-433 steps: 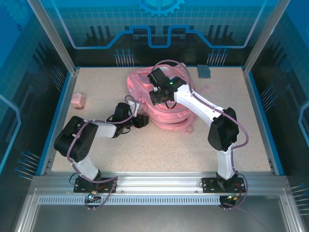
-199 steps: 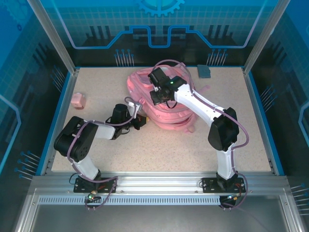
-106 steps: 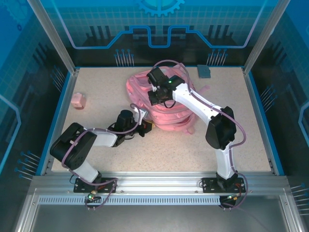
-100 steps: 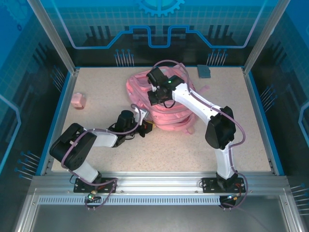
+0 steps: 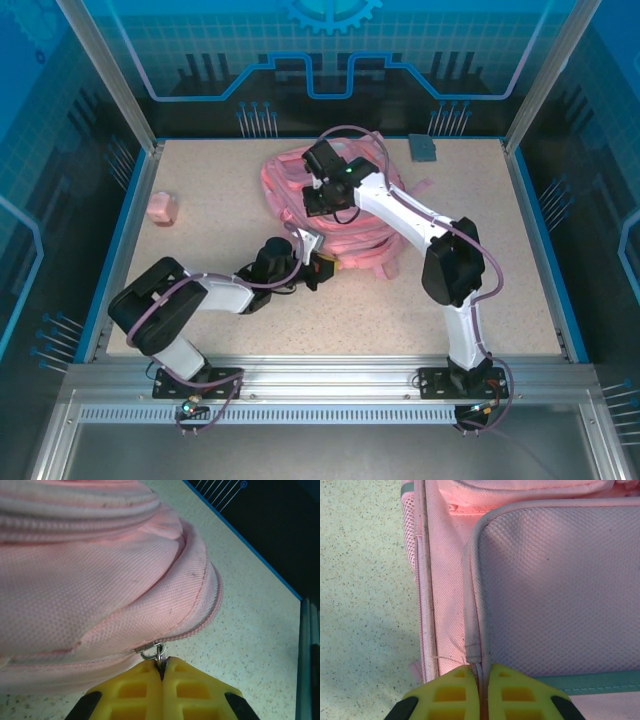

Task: Pack the student bag
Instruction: Zip the student bag at the center of the table.

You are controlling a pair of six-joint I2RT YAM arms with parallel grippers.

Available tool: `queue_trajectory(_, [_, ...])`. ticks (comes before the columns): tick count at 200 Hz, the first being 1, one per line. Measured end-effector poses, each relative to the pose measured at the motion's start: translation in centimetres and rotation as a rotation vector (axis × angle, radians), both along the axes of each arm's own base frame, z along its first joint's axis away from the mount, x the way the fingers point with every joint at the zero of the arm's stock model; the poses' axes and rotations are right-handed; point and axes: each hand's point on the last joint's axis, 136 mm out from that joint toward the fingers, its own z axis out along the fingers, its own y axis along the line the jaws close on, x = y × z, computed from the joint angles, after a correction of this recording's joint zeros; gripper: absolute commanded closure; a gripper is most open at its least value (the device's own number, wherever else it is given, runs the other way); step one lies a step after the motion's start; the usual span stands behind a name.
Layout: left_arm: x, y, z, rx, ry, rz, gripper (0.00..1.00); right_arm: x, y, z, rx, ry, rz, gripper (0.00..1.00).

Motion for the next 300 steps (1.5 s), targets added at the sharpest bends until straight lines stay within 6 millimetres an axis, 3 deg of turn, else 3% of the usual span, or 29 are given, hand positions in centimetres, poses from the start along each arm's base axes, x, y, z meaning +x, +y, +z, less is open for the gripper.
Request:
queue_trajectory(29, [0.0,-0.1,-0.3,-0.01,0.031,0.017,1.0,-0.4,-0.5,-0.7,0.05,0.021,-0.015,0.62])
queue_trajectory(54, [-0.3,-0.1,-0.9,0.001,0.06,0.021,0.99,-1.2,-2.6,0.2,0.087,0.0,-0.038,0.49])
queue_trajectory(104, [-0.7,0.2,-2.5,0.042,0.186,0.045,0.51,-3.7,-9.3,3.6,0.107,-0.092,-0.105,0.42])
queue_trajectory(129, [-0.7,1.0,-2.4,0.044,0.248,0.077,0.35,-5.5,-11.2,2.5,0.047,-0.099,-0.098,0.41])
queue_trajectory(148, [-0.2,2.3,-1.5,0.024,0.286,0.128,0.28,-7.0,-12.1,0.8,-0.029,-0.089,-0.078,0.41])
queue_trajectory(182, [1.4,5.6,0.1,-0.015,0.334,0.253,0.23,-10.1,-10.5,-1.1,-0.117,-0.09,0.025,0.42])
queue_trajectory(203, [2.0,7.8,-0.1,-0.01,0.379,0.345,0.2,-12.1,-8.4,-1.9,-0.14,-0.106,0.086,0.45])
queue_trajectory(235, [2.0,10.3,-0.8,0.023,0.438,0.475,0.06,-14.8,-6.4,-4.0,-0.16,-0.118,0.104,0.47])
queue_trajectory(270, [1.9,12.2,-0.2,0.031,0.445,0.574,0.02,-16.1,-5.7,-6.8,-0.154,-0.105,0.041,0.48])
queue_trajectory(300, [1.9,12.8,0.0,0.034,0.448,0.609,0.02,-16.0,-5.3,-8.9,-0.135,-0.073,-0.011,0.51])
